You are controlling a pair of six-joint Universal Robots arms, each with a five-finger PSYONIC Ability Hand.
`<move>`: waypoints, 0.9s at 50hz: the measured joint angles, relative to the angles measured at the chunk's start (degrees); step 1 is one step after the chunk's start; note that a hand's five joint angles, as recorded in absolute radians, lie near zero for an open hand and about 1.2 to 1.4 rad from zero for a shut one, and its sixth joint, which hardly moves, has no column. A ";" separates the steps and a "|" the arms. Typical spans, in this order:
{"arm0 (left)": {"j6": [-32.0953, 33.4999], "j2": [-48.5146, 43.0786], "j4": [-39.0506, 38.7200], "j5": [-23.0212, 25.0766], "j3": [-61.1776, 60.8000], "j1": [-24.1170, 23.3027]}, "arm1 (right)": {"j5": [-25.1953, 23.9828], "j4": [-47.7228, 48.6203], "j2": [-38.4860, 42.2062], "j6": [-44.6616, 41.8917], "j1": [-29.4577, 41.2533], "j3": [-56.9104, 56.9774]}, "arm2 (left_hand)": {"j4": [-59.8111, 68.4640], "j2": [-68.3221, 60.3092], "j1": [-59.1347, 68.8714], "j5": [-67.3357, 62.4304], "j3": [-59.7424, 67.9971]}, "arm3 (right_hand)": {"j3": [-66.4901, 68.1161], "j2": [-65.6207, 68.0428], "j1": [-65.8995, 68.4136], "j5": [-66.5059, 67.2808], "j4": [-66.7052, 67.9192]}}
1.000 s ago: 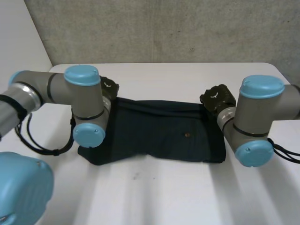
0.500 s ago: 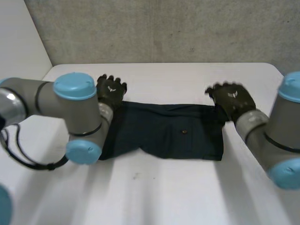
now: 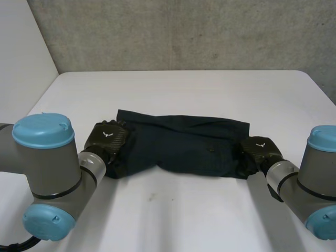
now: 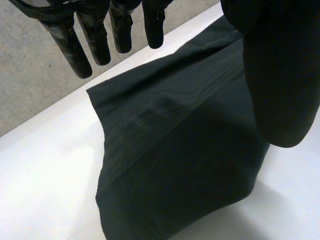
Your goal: Fold the shorts.
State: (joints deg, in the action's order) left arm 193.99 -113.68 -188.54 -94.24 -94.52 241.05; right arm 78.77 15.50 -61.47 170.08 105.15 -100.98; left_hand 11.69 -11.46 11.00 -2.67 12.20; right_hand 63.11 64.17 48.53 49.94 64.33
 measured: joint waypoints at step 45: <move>-0.15 8.97 -0.35 -0.13 -3.09 3.65 | -9.54 -14.20 -0.33 -35.09 23.61 23.37 | 0.00 0.00 0.00 0.00 0.00 | 6.13 1.59 6.51 5.14 4.01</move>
State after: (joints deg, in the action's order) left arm 193.84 -104.71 -188.89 -94.36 -97.61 244.70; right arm 69.23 1.30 -61.80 134.98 128.76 -77.61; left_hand 11.69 -11.46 11.00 -2.67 12.20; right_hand 69.23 65.76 55.04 55.08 68.34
